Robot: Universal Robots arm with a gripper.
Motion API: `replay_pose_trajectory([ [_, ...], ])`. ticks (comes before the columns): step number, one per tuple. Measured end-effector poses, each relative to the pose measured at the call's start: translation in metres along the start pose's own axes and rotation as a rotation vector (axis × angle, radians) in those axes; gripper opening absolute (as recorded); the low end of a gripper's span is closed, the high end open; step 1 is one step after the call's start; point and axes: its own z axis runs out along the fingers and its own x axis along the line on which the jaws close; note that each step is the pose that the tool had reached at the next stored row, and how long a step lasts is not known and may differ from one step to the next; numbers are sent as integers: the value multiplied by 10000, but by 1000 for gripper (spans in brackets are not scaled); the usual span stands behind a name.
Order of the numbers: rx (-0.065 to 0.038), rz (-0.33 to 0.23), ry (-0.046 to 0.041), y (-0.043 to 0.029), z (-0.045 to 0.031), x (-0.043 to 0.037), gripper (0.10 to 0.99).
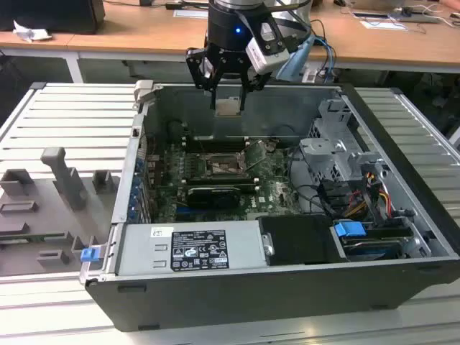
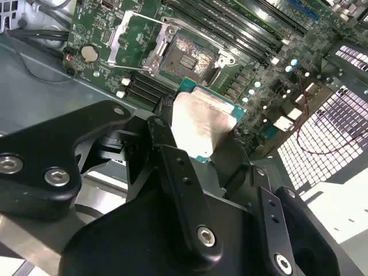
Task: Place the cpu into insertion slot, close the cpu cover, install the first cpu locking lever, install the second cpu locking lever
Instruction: 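Place the cpu into insertion slot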
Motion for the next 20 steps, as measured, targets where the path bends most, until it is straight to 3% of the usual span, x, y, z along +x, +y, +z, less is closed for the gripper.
replay_pose_trajectory([
  [6, -2, 113, -12, 0, 0, 0, 529],
  [20, -7, 1105, -117, 0, 1, 0, 529],
])
